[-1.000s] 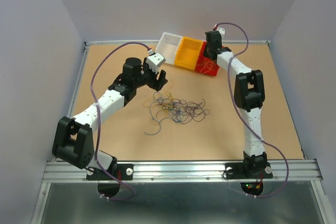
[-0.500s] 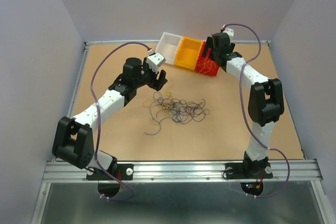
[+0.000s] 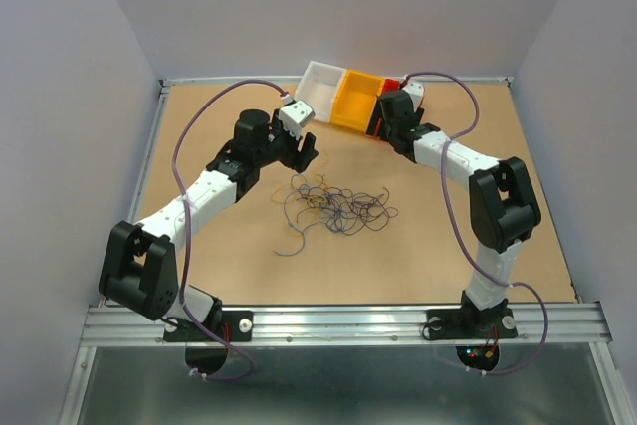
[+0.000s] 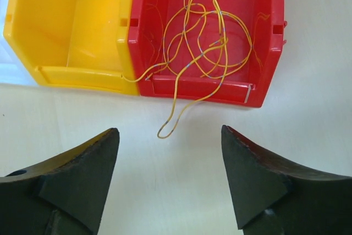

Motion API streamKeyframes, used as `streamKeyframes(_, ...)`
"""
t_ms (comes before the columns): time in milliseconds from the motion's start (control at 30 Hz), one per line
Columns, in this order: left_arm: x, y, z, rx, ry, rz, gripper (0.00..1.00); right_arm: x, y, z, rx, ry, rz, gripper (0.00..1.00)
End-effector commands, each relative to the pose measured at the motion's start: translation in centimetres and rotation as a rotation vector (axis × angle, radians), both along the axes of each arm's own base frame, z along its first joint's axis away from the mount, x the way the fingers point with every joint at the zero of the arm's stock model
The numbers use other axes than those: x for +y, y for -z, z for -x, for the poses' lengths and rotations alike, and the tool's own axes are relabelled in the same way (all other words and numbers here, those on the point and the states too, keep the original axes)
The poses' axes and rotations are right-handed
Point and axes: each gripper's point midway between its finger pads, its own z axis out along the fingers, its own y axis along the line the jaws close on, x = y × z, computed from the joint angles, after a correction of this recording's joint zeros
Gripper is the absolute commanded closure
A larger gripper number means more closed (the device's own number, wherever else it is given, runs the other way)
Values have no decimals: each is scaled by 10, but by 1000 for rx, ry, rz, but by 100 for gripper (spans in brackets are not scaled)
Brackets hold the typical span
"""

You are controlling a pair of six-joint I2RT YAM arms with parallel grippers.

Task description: Untangle the cables

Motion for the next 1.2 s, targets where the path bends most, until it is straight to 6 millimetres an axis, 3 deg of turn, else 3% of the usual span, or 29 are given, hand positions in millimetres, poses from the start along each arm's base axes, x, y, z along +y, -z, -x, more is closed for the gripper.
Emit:
streamKeyframes(0,-3,-28,-4,-76,3,25,26,-1,-4,-18,-72,56,-36,25)
streamKeyframes(267,-4,-28,-4,-77,7,24,26,5,2,-38,-79,59,-24,51)
streamKeyframes(400,-4,-27,-4,-76,10,24,26,7,-2,-43,-89,55,-23,95)
streamKeyframes(433,-4,-27,-4,-77,9,23,26,7,-5,-44,-95,53,-18,99)
streamKeyframes(700,-4,-26,-5,-75,10,20,26,4,-33,-66,-137,-9,-53,99)
streamKeyframes(833,-4,-25,-5,-75,10,19,26,-8,-38,-82,-147,-17,-81,99)
streamKeyframes(1067,-5,-24,-6,-73,10,12,26,-22,-28,-116,-137,-17,-122,99)
streamKeyframes(1167,-5,-23,-6,-72,9,10,26,-25,-2,-126,-95,-19,-124,99)
